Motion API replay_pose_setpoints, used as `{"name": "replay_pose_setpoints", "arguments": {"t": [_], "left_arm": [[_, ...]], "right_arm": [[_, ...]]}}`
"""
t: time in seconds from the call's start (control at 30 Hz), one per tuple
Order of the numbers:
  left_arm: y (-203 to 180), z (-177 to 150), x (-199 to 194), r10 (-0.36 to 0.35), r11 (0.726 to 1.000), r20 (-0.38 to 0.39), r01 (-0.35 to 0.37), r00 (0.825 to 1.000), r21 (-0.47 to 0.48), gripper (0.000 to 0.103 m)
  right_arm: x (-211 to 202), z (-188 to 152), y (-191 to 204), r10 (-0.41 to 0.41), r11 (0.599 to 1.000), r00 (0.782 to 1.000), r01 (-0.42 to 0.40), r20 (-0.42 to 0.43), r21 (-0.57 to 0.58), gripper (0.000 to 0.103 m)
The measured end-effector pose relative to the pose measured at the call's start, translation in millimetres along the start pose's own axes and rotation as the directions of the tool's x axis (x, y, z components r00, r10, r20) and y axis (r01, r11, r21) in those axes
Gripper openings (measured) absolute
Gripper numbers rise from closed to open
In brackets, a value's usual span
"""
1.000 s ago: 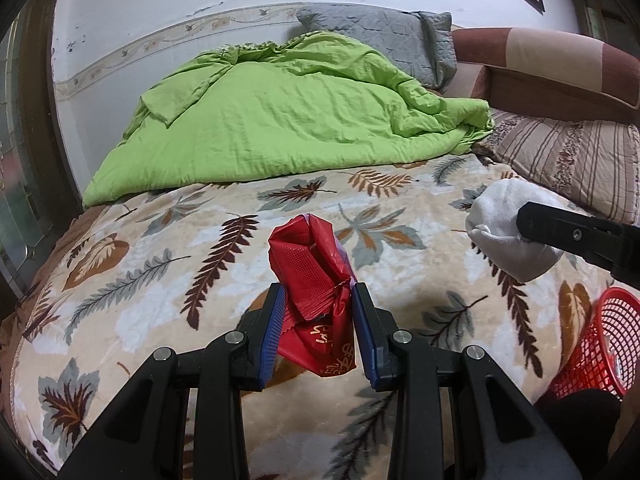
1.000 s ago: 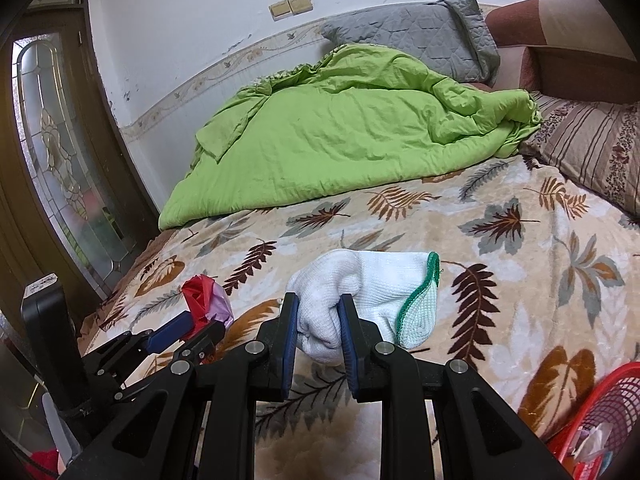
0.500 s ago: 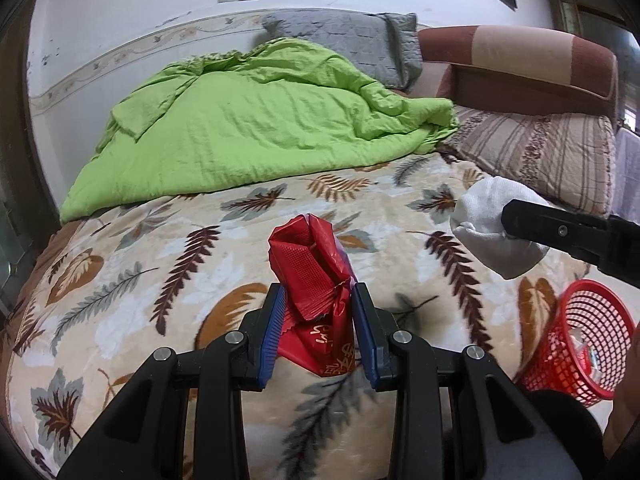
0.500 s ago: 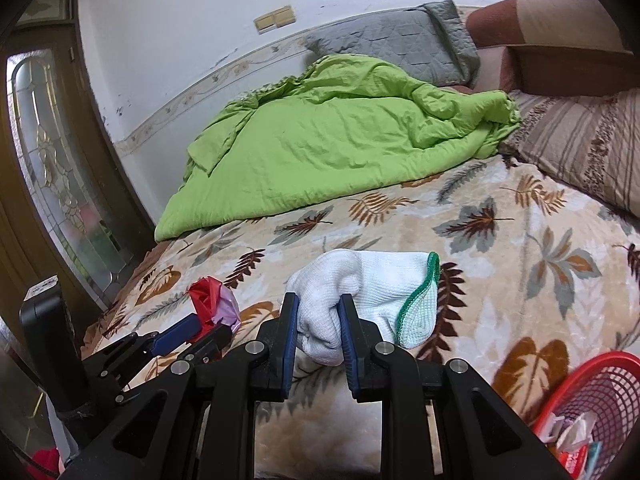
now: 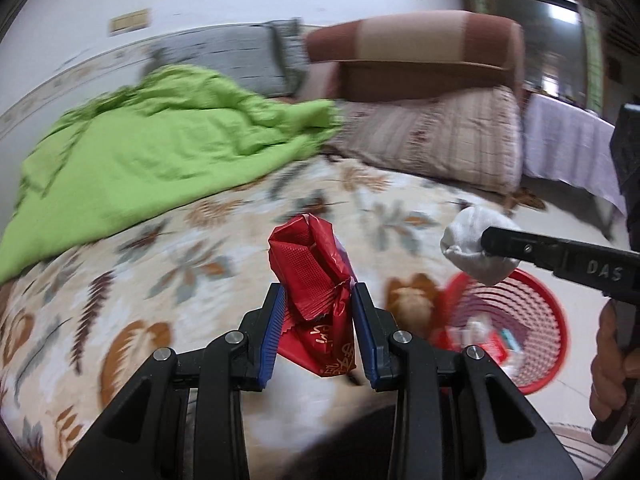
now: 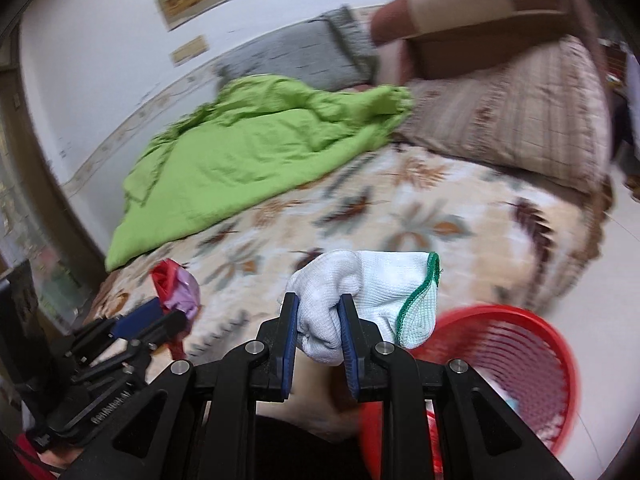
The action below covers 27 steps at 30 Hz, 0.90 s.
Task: Collect trash
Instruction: 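Carry the red wrapper and white sock over the red wastebasket with both tools, then open both tools to drop the items into the wastebasket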
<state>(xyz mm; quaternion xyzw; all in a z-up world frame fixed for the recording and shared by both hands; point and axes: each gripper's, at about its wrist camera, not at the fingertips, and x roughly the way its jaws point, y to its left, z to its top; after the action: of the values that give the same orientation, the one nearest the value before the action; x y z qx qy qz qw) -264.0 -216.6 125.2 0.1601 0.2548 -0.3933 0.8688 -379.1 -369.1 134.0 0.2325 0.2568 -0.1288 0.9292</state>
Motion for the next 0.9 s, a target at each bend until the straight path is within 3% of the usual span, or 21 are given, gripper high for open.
{"name": "replay_pose_setpoints", "arguments": {"t": [0.2, 0.4, 0.53, 0.63, 0.7, 0.77, 0.9], "left_arm": [[-51.7, 12.0, 21.3, -0.167, 0.984, -0.06, 0.17, 0.984, 0.055, 0.033], [-96.4, 15.6, 49.1, -0.33, 0.938, -0.172, 0.342, 0.928, 0.048, 0.033], [-118.5, 13.3, 61.4, -0.374, 0.917, -0.23, 0.395, 0.898, 0.052, 0.033], [-129.5, 12.6, 65.8, -0.381, 0.91, -0.251, 0.408, 0.89, 0.067, 0.033], [-133.5, 12.2, 67.2, -0.386, 0.906, -0.264, 0.417, 0.884, 0.072, 0.037], [-135.1, 11.6, 69.2, -0.382, 0.907, -0.272, 0.415, 0.883, 0.071, 0.048], [-134.1, 11.8, 68.8, -0.38, 0.908, -0.271, 0.413, 0.884, 0.073, 0.06]], "right_arm": [[-32.3, -11.4, -64.5, -0.091, 0.991, 0.996, 0.092, -0.016, 0.1, 0.022], [-48.7, -17.5, -102.2, -0.116, 0.981, 0.993, 0.119, -0.025, 0.155, 0.022], [-52.7, -20.5, -117.0, -0.111, 0.975, 0.993, 0.114, -0.026, 0.19, 0.022], [-51.6, -20.6, -122.5, -0.103, 0.972, 0.994, 0.106, -0.027, 0.207, 0.023], [-49.7, -20.7, -123.5, -0.096, 0.972, 0.995, 0.1, -0.029, 0.214, 0.024], [-48.7, -21.2, -124.6, -0.097, 0.97, 0.995, 0.1, -0.028, 0.221, 0.025], [-46.1, -22.0, -125.0, -0.097, 0.969, 0.995, 0.102, -0.035, 0.225, 0.034]]}}
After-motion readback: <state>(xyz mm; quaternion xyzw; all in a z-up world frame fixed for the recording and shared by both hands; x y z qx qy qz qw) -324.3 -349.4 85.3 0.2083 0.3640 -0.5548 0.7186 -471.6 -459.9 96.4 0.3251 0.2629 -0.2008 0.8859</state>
